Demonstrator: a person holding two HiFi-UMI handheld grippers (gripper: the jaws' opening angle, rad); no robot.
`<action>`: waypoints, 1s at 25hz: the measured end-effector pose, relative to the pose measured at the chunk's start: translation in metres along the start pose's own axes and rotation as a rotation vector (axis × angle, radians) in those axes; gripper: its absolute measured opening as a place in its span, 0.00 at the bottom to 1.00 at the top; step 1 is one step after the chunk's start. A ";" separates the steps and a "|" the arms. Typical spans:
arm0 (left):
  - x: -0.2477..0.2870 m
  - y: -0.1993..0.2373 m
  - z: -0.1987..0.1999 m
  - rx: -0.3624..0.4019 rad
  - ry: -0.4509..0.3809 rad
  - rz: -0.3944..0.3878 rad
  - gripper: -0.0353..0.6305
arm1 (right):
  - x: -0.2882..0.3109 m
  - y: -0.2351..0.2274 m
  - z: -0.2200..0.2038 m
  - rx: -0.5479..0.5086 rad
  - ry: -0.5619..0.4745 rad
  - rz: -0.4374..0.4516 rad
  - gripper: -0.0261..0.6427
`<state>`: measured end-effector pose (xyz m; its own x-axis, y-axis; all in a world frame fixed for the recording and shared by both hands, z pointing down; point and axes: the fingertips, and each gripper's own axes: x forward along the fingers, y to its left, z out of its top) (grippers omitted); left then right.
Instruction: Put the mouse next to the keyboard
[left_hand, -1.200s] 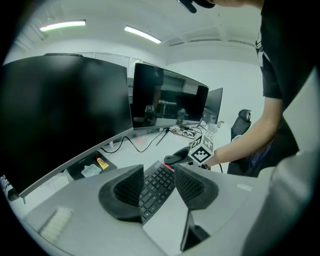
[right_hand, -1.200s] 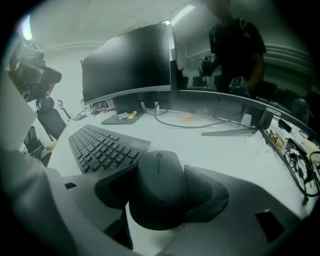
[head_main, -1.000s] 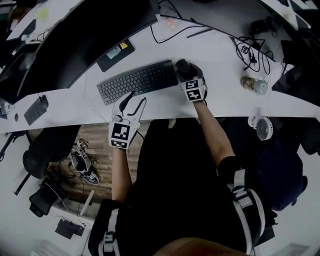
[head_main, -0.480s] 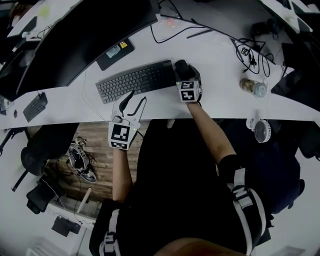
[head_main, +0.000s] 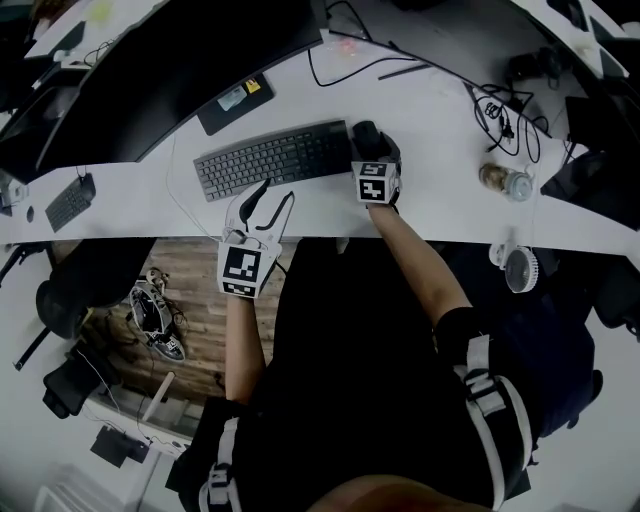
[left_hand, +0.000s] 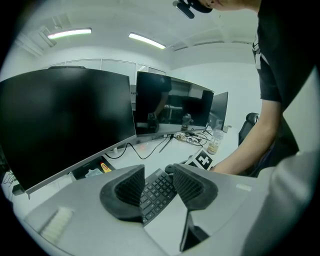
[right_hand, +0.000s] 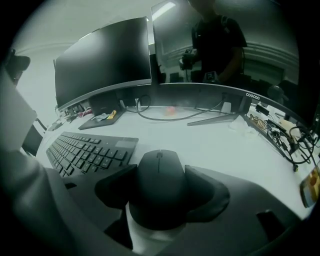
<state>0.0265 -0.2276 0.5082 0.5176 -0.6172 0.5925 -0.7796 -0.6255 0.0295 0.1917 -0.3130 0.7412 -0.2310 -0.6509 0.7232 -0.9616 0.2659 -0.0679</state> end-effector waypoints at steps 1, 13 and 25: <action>0.000 -0.001 0.000 -0.001 -0.002 0.003 0.32 | 0.000 0.000 0.000 0.002 -0.001 0.001 0.48; -0.004 -0.011 0.001 0.003 -0.031 0.001 0.32 | 0.000 -0.007 0.004 0.061 -0.018 0.018 0.55; -0.021 -0.020 0.007 0.023 -0.093 -0.020 0.31 | -0.033 0.001 0.031 -0.020 -0.097 0.032 0.59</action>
<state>0.0334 -0.2058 0.4900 0.5646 -0.6453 0.5147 -0.7609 -0.6485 0.0217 0.1935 -0.3133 0.6965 -0.2757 -0.7076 0.6506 -0.9507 0.3009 -0.0755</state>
